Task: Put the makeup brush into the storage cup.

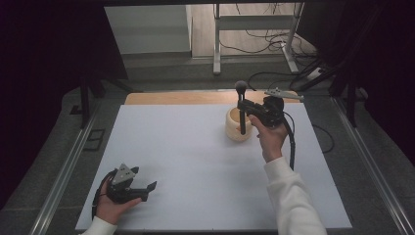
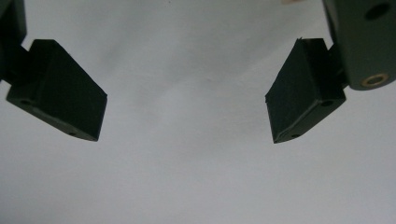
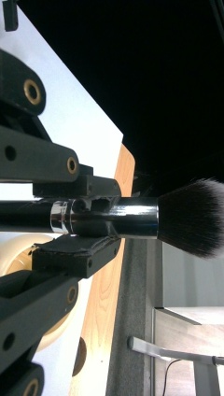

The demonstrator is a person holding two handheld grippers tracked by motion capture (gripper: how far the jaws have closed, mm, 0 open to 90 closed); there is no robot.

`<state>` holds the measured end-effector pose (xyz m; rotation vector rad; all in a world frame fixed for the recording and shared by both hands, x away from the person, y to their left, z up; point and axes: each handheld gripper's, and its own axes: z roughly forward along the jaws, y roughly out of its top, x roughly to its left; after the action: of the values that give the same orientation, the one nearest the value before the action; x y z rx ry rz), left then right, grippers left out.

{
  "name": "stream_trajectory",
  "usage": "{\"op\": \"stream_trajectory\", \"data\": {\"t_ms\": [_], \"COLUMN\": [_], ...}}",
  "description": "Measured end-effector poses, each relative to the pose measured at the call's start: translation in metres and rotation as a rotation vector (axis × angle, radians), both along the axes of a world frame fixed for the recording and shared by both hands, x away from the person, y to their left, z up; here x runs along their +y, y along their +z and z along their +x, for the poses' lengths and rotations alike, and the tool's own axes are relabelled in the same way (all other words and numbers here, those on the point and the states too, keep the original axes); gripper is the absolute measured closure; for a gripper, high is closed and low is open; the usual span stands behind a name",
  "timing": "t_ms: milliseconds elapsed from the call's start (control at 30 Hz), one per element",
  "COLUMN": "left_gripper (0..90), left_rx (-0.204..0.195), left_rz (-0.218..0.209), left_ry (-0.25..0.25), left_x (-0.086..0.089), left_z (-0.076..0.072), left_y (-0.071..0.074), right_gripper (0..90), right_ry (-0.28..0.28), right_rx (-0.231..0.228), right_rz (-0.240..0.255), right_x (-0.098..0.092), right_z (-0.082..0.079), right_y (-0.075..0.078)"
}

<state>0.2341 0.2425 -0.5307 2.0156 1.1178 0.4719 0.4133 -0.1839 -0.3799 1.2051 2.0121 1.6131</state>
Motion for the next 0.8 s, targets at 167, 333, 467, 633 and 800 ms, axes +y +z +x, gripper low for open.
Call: {"op": "stream_trajectory", "data": {"t_ms": [167,333,467,633,800], "left_gripper": [13.3,13.3,13.3,13.3,13.3], "left_rx": [0.000,0.000,0.001,0.000,0.000], "left_rz": [0.001,0.001,0.001,0.000,0.000], "left_ry": [0.000,0.000,0.001,0.001,0.001], "left_x": [0.000,0.000,0.000,0.000,0.001], "left_z": [0.000,0.000,0.000,0.000,0.000], "left_y": [0.000,0.000,0.000,0.000,0.000], "right_gripper": [71.8,71.8,71.8,71.8,71.8], "right_ry": [-0.007,-0.014,-0.018,-0.023,-0.031], "right_rx": [0.011,0.014,0.018,0.023,0.026], "right_rz": [0.018,0.028,0.033,0.037,0.035], "right_x": [-0.002,-0.003,-0.002,-0.002,-0.003], "right_z": [0.004,0.008,0.012,0.015,0.019], "right_y": [-0.003,-0.004,-0.004,-0.004,-0.004]}}
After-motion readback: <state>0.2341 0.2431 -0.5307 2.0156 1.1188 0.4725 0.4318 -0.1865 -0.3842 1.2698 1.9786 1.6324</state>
